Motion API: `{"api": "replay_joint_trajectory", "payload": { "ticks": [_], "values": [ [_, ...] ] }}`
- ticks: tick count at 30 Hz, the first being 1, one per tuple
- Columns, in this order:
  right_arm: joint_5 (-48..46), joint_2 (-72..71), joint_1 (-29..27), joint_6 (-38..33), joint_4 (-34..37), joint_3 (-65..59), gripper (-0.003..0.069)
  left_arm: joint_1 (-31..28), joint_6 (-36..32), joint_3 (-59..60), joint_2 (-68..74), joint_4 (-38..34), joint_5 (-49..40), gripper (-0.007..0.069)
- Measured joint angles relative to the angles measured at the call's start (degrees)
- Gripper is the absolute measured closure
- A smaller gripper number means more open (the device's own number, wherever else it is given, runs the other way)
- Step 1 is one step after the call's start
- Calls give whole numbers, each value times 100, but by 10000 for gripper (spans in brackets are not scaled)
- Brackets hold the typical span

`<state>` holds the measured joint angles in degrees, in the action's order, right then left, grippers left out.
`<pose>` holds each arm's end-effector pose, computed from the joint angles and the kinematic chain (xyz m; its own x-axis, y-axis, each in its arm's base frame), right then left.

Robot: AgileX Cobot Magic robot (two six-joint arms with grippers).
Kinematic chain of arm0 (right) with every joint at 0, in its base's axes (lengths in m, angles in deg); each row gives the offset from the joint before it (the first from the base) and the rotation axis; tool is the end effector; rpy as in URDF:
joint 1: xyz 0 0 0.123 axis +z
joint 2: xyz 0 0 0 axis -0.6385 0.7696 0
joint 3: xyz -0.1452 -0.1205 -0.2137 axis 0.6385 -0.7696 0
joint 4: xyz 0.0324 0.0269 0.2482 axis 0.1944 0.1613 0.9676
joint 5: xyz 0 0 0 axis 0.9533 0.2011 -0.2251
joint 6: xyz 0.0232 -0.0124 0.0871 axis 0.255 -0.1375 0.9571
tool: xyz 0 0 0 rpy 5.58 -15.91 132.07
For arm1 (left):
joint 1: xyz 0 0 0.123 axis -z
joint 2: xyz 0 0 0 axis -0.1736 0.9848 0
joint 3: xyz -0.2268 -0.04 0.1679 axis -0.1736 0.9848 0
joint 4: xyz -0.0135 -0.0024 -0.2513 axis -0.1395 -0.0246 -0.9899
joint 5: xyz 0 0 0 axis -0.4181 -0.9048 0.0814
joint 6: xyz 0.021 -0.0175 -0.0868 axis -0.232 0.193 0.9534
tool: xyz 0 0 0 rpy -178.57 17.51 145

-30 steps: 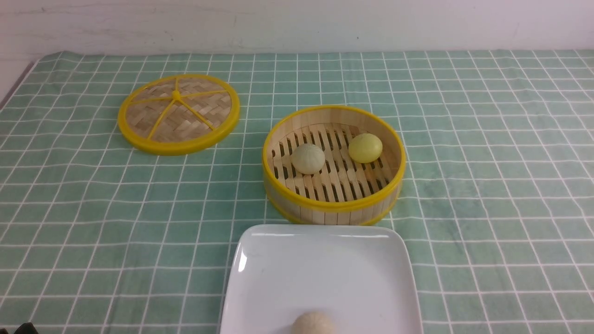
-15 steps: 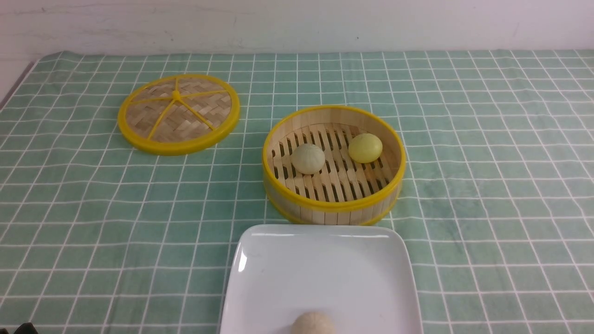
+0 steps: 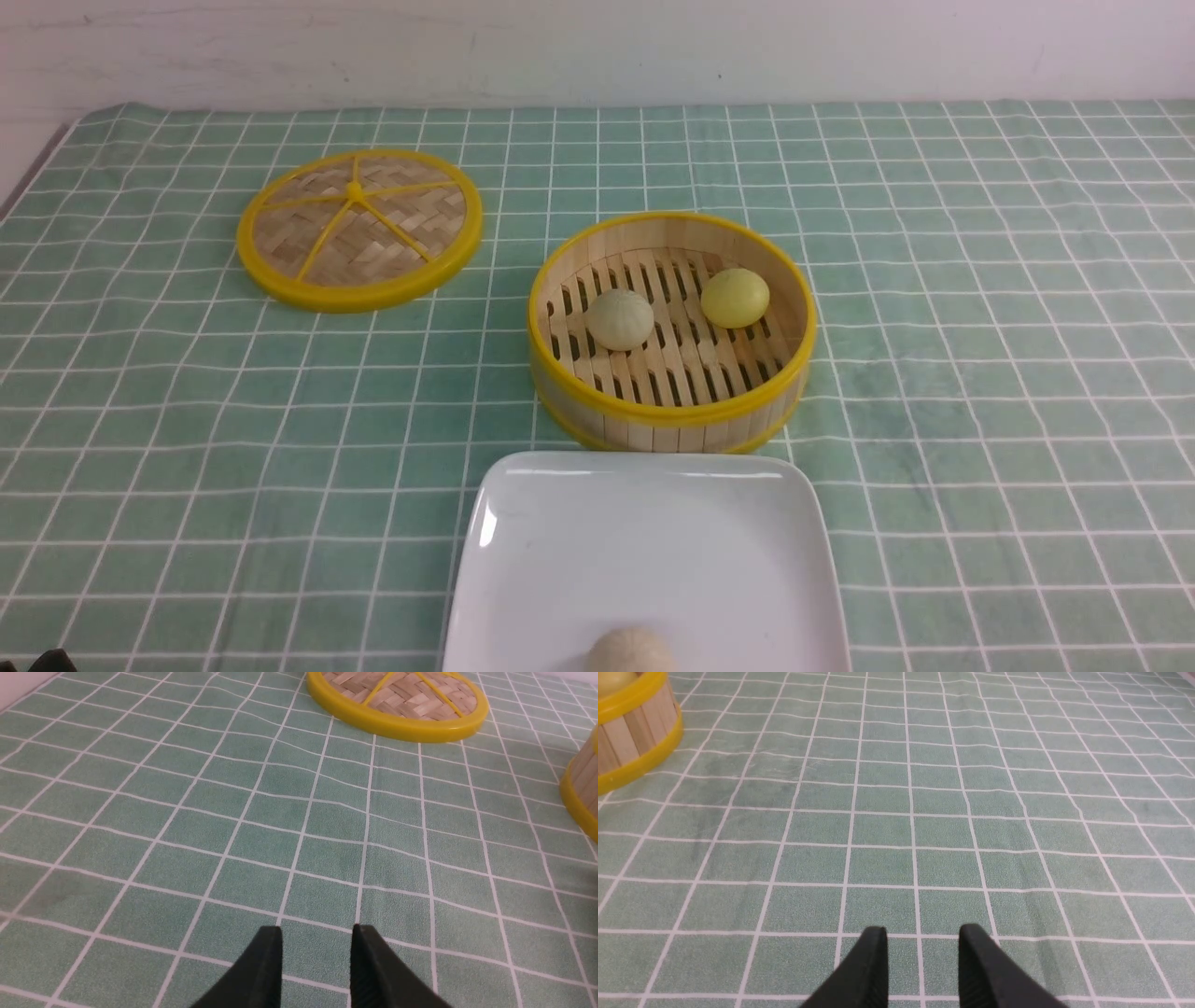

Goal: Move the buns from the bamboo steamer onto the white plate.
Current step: 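Reach toward a bun in the bamboo steamer with the right gripper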

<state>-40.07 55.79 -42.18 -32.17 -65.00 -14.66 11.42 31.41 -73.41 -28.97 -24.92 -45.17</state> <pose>0.0518 -0.0035 0.1747 -0.3037 -0.0189 -0.9526 0.0467 0.9983 -0.0347 0.0525 0.0046 0.1722 -0.2800 -0.1808 -0.9428 -0.0914 0.9827 -0.1612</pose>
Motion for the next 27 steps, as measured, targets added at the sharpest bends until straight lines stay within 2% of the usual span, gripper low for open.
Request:
{"api": "replay_joint_trajectory", "payload": {
  "ticks": [10,13,15,19,21,22,27],
  "values": [
    [0,0,0,0,0,0,419,0,0,0,0,0,0,384],
    [65,0,0,113,84,-6,419,0,329,0,0,-393,36,384],
    [183,0,0,460,588,-24,419,0,837,0,0,-1170,57,384],
    [413,0,0,1636,2226,-69,419,0,2162,7,0,-2883,63,384],
    [473,0,0,2036,2790,-69,419,0,2541,7,0,-3423,69,384],
    [493,0,0,2226,3194,-69,419,0,2687,7,0,-3659,81,384],
    [595,0,0,2405,3622,-69,419,0,2831,7,0,-3945,125,384]
  ]
}}
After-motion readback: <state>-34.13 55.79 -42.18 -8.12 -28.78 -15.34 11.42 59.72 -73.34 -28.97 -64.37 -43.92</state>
